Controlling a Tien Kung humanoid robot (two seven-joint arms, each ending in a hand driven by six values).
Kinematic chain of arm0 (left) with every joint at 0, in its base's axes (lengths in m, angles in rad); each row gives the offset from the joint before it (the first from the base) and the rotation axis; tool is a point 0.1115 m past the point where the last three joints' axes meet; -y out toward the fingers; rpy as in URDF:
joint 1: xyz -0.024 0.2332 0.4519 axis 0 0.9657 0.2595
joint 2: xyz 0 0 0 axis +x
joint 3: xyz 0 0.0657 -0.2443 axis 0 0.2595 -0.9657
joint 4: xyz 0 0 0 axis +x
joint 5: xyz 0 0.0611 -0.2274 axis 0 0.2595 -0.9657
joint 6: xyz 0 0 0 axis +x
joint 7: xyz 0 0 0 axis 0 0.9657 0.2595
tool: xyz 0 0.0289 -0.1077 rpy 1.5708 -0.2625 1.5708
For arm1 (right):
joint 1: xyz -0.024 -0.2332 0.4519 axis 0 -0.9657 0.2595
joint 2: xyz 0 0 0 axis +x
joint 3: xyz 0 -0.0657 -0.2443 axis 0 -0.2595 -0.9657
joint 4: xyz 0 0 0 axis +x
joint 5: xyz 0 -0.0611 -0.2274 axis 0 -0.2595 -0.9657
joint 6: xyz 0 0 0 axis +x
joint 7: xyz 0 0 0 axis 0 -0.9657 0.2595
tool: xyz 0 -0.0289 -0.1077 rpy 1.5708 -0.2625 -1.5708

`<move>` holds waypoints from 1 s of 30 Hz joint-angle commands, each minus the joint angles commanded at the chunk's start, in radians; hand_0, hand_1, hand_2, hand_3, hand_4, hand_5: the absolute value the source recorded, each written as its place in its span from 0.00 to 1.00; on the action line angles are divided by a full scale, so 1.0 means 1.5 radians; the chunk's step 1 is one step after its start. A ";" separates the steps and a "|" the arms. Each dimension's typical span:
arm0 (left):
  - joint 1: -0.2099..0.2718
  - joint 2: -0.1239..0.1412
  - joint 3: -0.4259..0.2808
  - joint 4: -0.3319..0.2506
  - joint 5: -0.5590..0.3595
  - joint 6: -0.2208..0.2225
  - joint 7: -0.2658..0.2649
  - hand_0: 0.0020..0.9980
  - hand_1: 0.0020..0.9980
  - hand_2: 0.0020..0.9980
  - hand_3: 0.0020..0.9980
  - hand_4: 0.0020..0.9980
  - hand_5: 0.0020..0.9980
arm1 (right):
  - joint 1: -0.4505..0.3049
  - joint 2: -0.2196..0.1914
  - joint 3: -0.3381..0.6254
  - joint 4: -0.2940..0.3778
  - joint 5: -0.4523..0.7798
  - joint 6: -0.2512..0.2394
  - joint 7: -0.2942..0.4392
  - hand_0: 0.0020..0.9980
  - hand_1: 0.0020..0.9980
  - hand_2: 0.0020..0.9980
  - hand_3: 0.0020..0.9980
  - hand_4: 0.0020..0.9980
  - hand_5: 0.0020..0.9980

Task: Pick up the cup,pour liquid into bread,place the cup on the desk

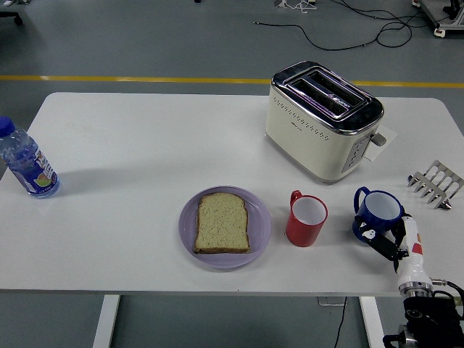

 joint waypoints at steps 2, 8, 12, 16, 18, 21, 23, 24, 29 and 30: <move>0.001 0.000 0.002 0.000 0.000 0.000 0.000 0.64 0.66 0.68 0.52 0.24 0.87 | 0.000 -0.001 -0.002 -0.002 -0.001 0.002 -0.003 0.61 0.48 0.61 0.72 0.67 0.05; 0.003 0.000 0.005 0.000 -0.001 0.000 0.000 0.64 0.66 0.68 0.52 0.24 0.87 | -0.002 -0.002 -0.003 -0.006 -0.007 0.004 -0.009 0.65 0.50 0.63 0.75 0.68 0.05; 0.005 -0.001 0.008 0.000 -0.003 0.000 0.000 0.64 0.66 0.68 0.52 0.24 0.87 | -0.002 -0.001 -0.002 -0.011 -0.014 0.008 -0.018 0.67 0.53 0.66 0.78 0.70 0.05; 0.007 -0.001 0.010 0.001 -0.004 0.000 0.000 0.64 0.66 0.68 0.52 0.24 0.87 | 0.000 0.000 0.001 -0.016 -0.023 0.011 -0.024 0.67 0.53 0.66 0.78 0.70 0.05; 0.009 -0.001 0.013 0.001 -0.005 -0.001 0.000 0.64 0.66 0.68 0.52 0.24 0.87 | 0.003 0.002 0.007 -0.021 -0.037 0.014 -0.030 0.70 0.56 0.69 0.81 0.72 0.06; 0.010 -0.001 0.015 0.001 -0.006 -0.001 0.001 0.64 0.66 0.68 0.52 0.24 0.87 | 0.004 0.004 0.012 -0.025 -0.051 0.020 -0.040 0.70 0.56 0.69 0.81 0.72 0.06; 0.010 -0.001 0.016 0.001 -0.006 -0.001 0.001 0.64 0.66 0.68 0.52 0.24 0.87 | 0.004 0.005 0.017 -0.028 -0.069 0.024 -0.047 0.79 0.63 0.75 0.85 0.77 0.08; 0.010 -0.001 0.016 0.001 -0.006 -0.001 0.001 0.64 0.66 0.68 0.52 0.24 0.87 | 0.004 0.006 0.019 -0.029 -0.075 0.026 -0.049 0.79 0.63 0.75 0.85 0.77 0.08; 0.008 -0.001 0.012 0.000 -0.004 -0.001 0.001 0.64 0.66 0.68 0.52 0.24 0.87 | 0.006 0.006 0.024 -0.031 -0.107 0.038 -0.065 0.79 0.63 0.75 0.85 0.77 0.08; 0.008 -0.001 0.011 0.000 -0.004 -0.001 0.001 0.64 0.66 0.67 0.52 0.24 0.85 | 0.006 0.006 0.024 -0.031 -0.110 0.039 -0.065 0.90 0.76 0.90 0.97 0.88 0.12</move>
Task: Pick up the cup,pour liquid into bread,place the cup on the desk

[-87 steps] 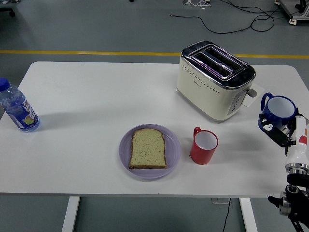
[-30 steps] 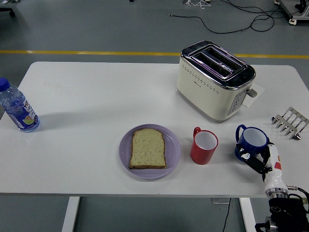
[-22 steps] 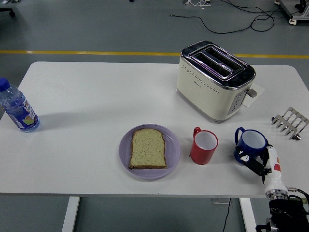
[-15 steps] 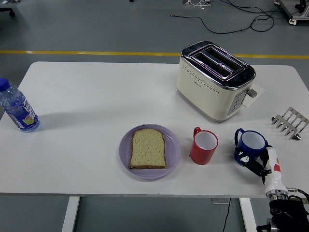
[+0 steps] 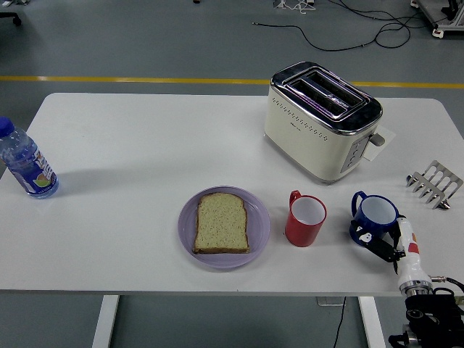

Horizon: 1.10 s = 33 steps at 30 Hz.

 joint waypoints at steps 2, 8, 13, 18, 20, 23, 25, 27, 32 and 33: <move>-0.001 0.000 -0.003 0.000 0.000 0.000 0.000 0.64 0.66 0.67 0.52 0.24 0.85 | 0.000 0.000 0.001 0.003 -0.010 0.001 0.001 0.90 0.76 0.90 0.97 0.88 0.12; -0.004 0.000 -0.007 0.000 0.002 0.000 0.000 0.64 0.66 0.67 0.51 0.24 0.85 | 0.000 0.001 0.006 0.006 -0.021 0.006 0.004 0.94 0.81 0.92 1.00 0.93 0.11; -0.004 0.000 -0.008 0.000 0.002 0.000 0.000 0.64 0.66 0.67 0.51 0.24 0.84 | -0.003 0.000 0.013 0.008 -0.026 0.009 0.004 0.96 0.82 0.97 1.00 0.95 0.10; -0.005 0.000 -0.009 0.000 0.002 0.000 0.000 0.64 0.66 0.67 0.51 0.24 0.84 | -0.009 0.001 0.031 0.022 -0.036 0.009 0.010 0.96 0.82 0.97 1.00 0.95 0.09; -0.005 0.000 -0.009 0.000 0.002 0.000 0.000 0.64 0.66 0.67 0.51 0.24 0.84 | -0.013 -0.001 0.039 0.032 -0.042 0.009 0.009 0.96 0.82 0.97 1.00 0.95 0.09; -0.006 0.000 -0.010 0.000 0.003 0.000 0.000 0.64 0.66 0.67 0.51 0.24 0.84 | -0.022 -0.003 0.052 0.055 -0.059 0.005 0.007 0.97 0.82 0.97 1.00 0.96 0.09; -0.006 0.000 -0.010 0.000 0.003 0.000 0.000 0.64 0.66 0.67 0.51 0.24 0.84 | -0.027 -0.003 0.062 0.070 -0.070 0.002 0.007 0.97 0.82 0.97 1.00 0.96 0.09; -0.006 0.000 -0.010 0.000 0.003 0.000 0.000 0.64 0.66 0.67 0.51 0.24 0.84 | -0.030 -0.003 0.067 0.077 -0.075 0.001 0.007 0.97 0.82 0.97 1.00 0.96 0.09; -0.006 0.000 -0.012 0.000 0.004 0.000 0.000 0.64 0.66 0.67 0.51 0.24 0.84 | -0.045 -0.008 0.094 0.136 -0.102 -0.007 0.009 0.97 0.82 0.97 1.00 0.95 0.09; -0.006 0.001 -0.012 0.000 0.004 0.000 0.000 0.64 0.66 0.67 0.51 0.24 0.84 | -0.048 -0.009 0.102 0.152 -0.108 -0.013 0.011 0.97 0.82 0.97 1.00 0.95 0.09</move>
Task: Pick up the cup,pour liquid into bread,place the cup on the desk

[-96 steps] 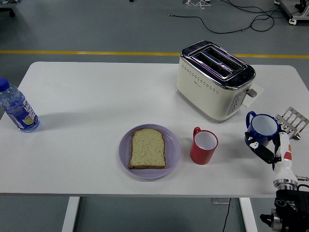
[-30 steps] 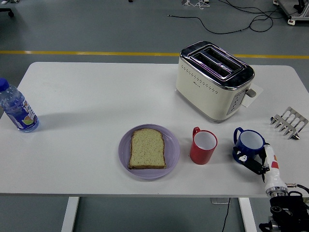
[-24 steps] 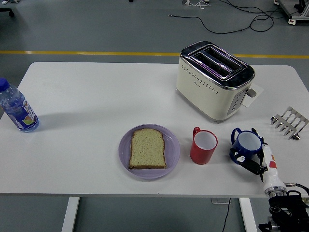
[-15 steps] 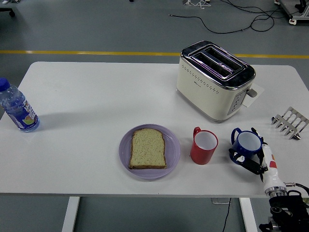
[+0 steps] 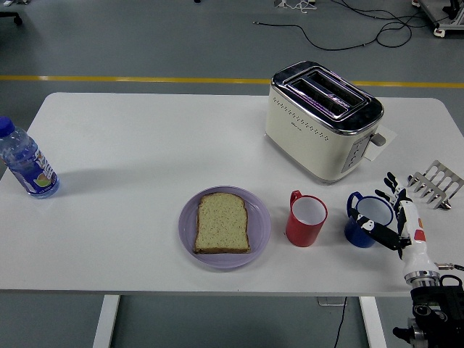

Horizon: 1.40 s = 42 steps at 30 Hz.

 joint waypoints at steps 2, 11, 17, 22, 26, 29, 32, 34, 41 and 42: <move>0.000 0.000 0.000 0.000 0.000 0.000 0.000 0.64 0.66 0.67 0.51 0.24 0.84 | -0.003 -0.002 0.008 0.024 -0.004 -0.010 0.001 0.97 0.82 0.97 1.00 0.95 0.09; 0.000 0.000 -0.001 0.000 0.001 0.000 0.000 0.64 0.66 0.67 0.51 0.24 0.84 | -0.015 -0.008 0.072 0.157 0.080 -0.023 -0.012 0.84 0.75 0.82 0.82 0.68 0.08; 0.001 0.000 -0.001 0.000 0.001 0.000 0.000 0.64 0.66 0.67 0.51 0.24 0.85 | -0.021 -0.016 0.119 0.243 0.202 0.060 -0.054 0.76 0.69 0.74 0.69 0.62 0.11; 0.005 0.000 0.003 0.001 0.000 0.000 0.000 0.64 0.66 0.67 0.52 0.24 0.85 | -0.027 -0.017 0.165 0.327 0.345 0.106 -0.110 0.69 0.63 0.68 0.61 0.54 0.13; 0.007 0.000 0.007 0.001 -0.002 0.000 0.000 0.64 0.66 0.67 0.52 0.24 0.85 | -0.032 -0.019 0.207 0.352 0.462 0.134 -0.199 0.69 0.63 0.68 0.61 0.54 0.13; 0.008 0.000 0.009 0.001 -0.001 0.000 0.000 0.64 0.66 0.67 0.52 0.24 0.85 | -0.034 -0.019 0.228 0.353 0.499 0.145 -0.241 0.66 0.60 0.65 0.60 0.52 0.12; 0.009 -0.001 0.012 0.001 -0.003 0.000 0.000 0.64 0.66 0.67 0.52 0.24 0.85 | -0.035 -0.017 0.253 0.350 0.483 0.154 -0.281 0.66 0.60 0.65 0.60 0.52 0.12; 0.011 -0.001 0.015 0.001 -0.004 0.000 0.000 0.64 0.66 0.67 0.52 0.24 0.85 | -0.037 -0.016 0.269 0.348 0.461 0.161 -0.319 0.66 0.60 0.65 0.60 0.50 0.11; 0.013 -0.001 0.021 0.001 -0.002 0.000 0.001 0.64 0.66 0.67 0.51 0.24 0.85 | -0.044 -0.013 0.284 0.344 0.445 0.162 -0.344 0.65 0.60 0.65 0.60 0.50 0.11; 0.013 -0.001 0.021 0.001 -0.002 0.000 0.001 0.64 0.66 0.67 0.51 0.24 0.85 | -0.045 -0.013 0.285 0.344 0.444 0.163 -0.344 0.65 0.60 0.65 0.60 0.50 0.11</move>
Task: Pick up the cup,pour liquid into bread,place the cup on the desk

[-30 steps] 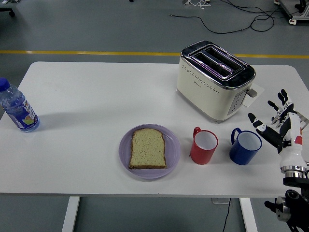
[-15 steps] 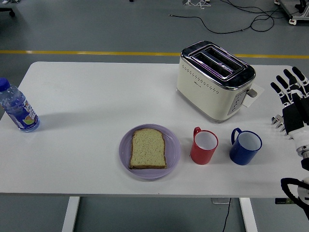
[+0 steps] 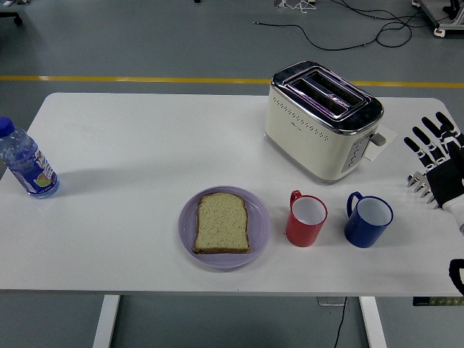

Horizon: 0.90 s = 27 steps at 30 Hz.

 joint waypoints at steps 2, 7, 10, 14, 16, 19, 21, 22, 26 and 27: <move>0.000 0.000 -0.001 0.000 -0.001 0.000 0.000 0.64 0.66 0.67 0.51 0.24 0.85 | -0.001 0.001 0.002 0.000 -0.001 0.000 0.000 0.65 0.60 0.65 0.60 0.50 0.11; -0.002 0.000 -0.005 0.000 0.002 0.000 0.000 0.64 0.66 0.67 0.51 0.24 0.85 | 0.002 0.003 0.008 -0.001 -0.008 0.001 0.002 0.65 0.60 0.65 0.60 0.51 0.12; -0.006 0.000 -0.009 0.000 0.005 0.000 0.000 0.64 0.66 0.67 0.52 0.24 0.85 | 0.004 0.003 0.013 0.000 -0.015 0.003 0.001 0.65 0.60 0.66 0.60 0.51 0.12; -0.008 0.000 -0.013 0.000 0.004 0.000 0.000 0.64 0.66 0.67 0.52 0.24 0.85 | 0.003 0.003 0.022 0.000 -0.021 0.004 -0.002 0.65 0.60 0.66 0.60 0.51 0.12; -0.008 0.000 -0.014 0.000 0.003 0.000 0.000 0.64 0.66 0.67 0.52 0.24 0.85 | 0.003 0.003 0.025 -0.001 -0.023 0.004 -0.004 0.65 0.60 0.66 0.60 0.52 0.12; -0.008 0.000 -0.014 -0.001 0.003 0.000 0.000 0.64 0.66 0.67 0.52 0.24 0.85 | 0.004 0.003 0.027 -0.002 -0.024 0.004 -0.005 0.65 0.60 0.66 0.60 0.52 0.12; -0.007 0.000 -0.013 -0.001 0.003 0.000 0.000 0.64 0.66 0.67 0.52 0.24 0.85 | 0.004 0.004 0.026 -0.002 -0.024 0.005 -0.005 0.65 0.61 0.66 0.60 0.53 0.13; -0.007 0.000 -0.013 -0.001 0.003 0.000 0.000 0.64 0.66 0.67 0.52 0.24 0.85 | 0.004 0.004 0.025 -0.002 -0.024 0.005 -0.005 0.65 0.61 0.66 0.60 0.53 0.13; -0.007 0.000 -0.010 -0.001 0.003 0.000 0.000 0.64 0.66 0.67 0.52 0.24 0.85 | 0.002 0.005 0.026 -0.004 -0.024 0.008 -0.001 0.65 0.61 0.66 0.60 0.53 0.13; -0.007 0.000 -0.010 -0.001 0.003 0.000 0.000 0.64 0.66 0.67 0.52 0.24 0.85 | 0.002 0.005 0.026 -0.004 -0.023 0.008 -0.001 0.66 0.61 0.67 0.61 0.54 0.14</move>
